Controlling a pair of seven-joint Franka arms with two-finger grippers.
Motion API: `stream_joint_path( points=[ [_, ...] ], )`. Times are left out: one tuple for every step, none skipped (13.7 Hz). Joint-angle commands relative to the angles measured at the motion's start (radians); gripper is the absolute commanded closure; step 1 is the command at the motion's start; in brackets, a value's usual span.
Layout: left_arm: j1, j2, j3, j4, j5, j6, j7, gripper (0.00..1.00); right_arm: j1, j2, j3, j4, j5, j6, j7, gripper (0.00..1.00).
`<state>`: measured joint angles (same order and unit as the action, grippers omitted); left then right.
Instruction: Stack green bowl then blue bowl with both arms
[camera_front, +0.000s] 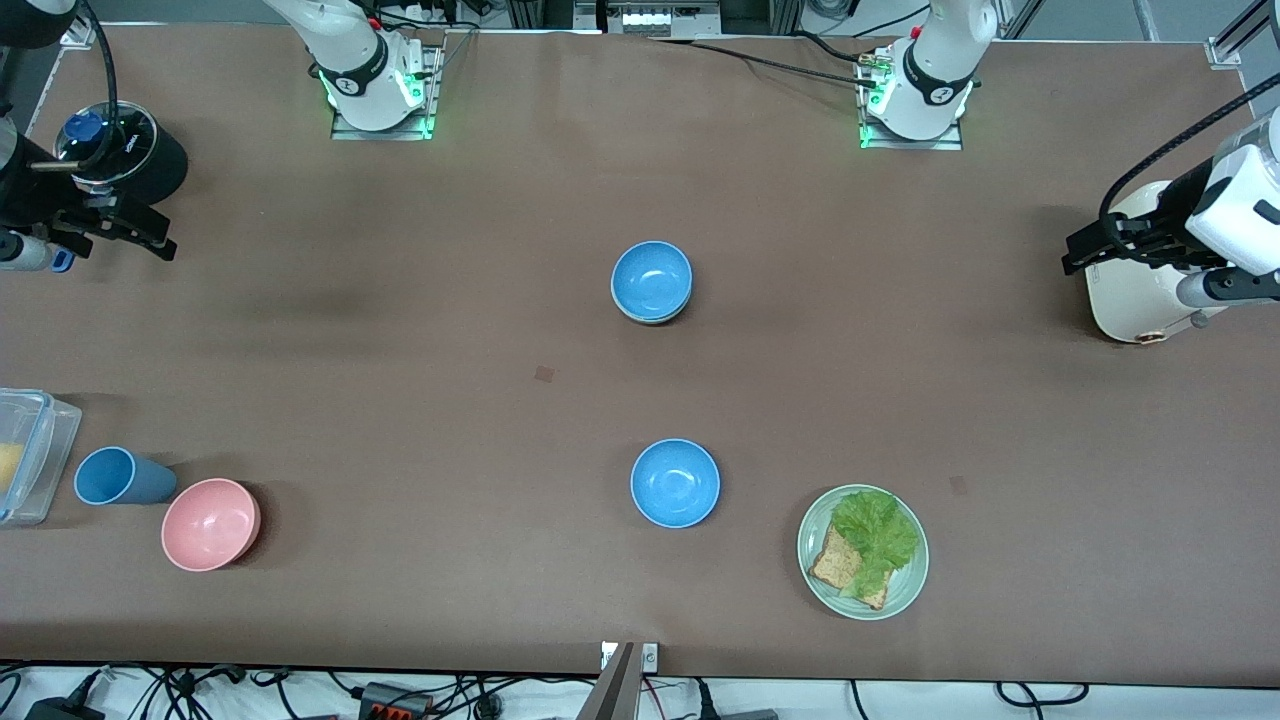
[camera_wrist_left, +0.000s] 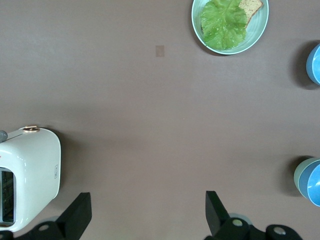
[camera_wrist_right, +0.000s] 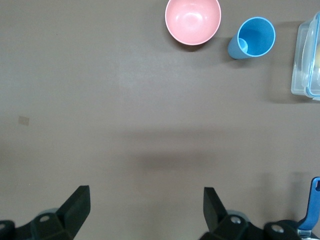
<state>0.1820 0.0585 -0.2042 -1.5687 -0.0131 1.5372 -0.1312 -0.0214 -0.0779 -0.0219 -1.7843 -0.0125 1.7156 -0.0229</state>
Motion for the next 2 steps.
stream_joint_path(
  points=[
    [0.002,-0.006,0.006,-0.004,-0.001,-0.011,0.022,0.0,0.005,-0.049,-0.001,-0.055,0.0,0.018,-0.017,0.0],
    [0.002,-0.006,0.006,-0.004,-0.002,-0.015,0.019,0.0,0.005,-0.049,-0.001,-0.055,0.0,0.018,-0.017,0.0]
  ],
)
